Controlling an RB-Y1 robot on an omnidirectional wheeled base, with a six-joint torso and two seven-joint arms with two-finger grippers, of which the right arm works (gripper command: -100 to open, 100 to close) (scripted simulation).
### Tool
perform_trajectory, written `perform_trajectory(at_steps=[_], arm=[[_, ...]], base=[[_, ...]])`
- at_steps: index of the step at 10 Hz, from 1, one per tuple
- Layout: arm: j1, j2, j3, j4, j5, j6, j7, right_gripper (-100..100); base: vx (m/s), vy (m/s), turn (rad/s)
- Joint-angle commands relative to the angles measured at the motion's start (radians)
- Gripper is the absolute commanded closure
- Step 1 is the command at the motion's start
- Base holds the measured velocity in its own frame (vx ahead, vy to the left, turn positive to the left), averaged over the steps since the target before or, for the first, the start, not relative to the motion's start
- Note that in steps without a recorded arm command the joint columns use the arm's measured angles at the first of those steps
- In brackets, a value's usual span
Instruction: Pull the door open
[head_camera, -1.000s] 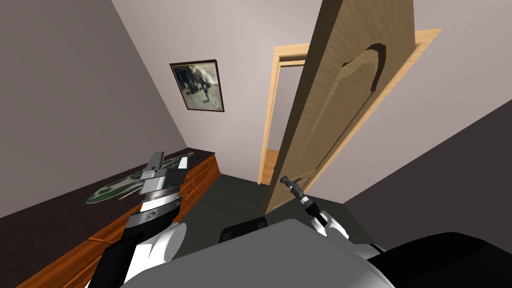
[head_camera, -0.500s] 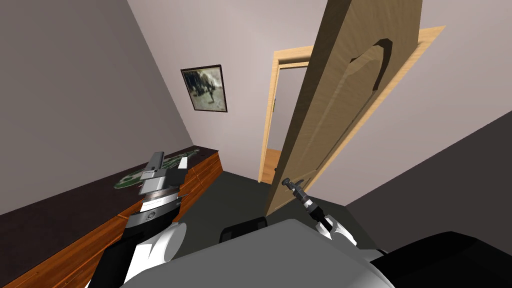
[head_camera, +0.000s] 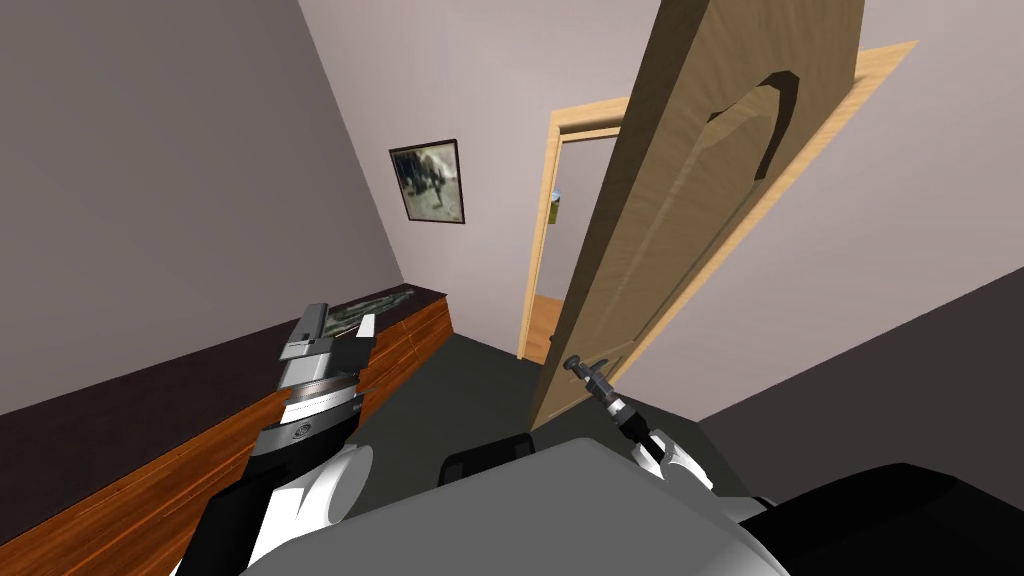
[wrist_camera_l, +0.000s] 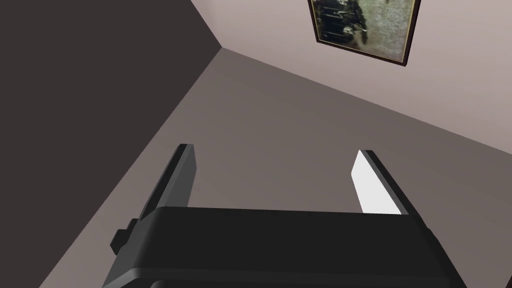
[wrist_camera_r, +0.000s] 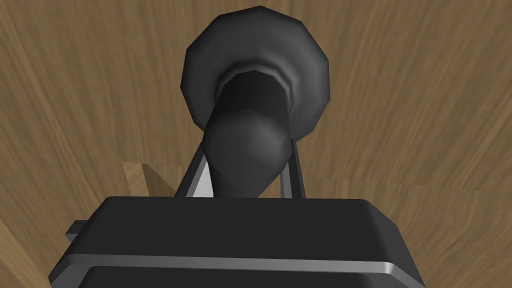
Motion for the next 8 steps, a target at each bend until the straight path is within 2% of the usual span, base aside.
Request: perform_trajectory(at_steps=[1,4,7,8], arm=[[-0.001,-0.005,-0.002,0.007,0.001,-0.006,0.001,100],[-0.005,-0.009,-0.003,0.014,0.004,-0.014,0.001,100],[-0.007,-0.012,-0.004,0.02,0.006,-0.02,0.001,100],[-0.005,-0.005,0.0,0.017,0.008,-0.018,0.0,100]], base=[[-0.184,-0.102,0.195],[-0.219,-0.121,0.167],[-0.207,-0.069,0.132],[-0.092,-0.037,0.032]])
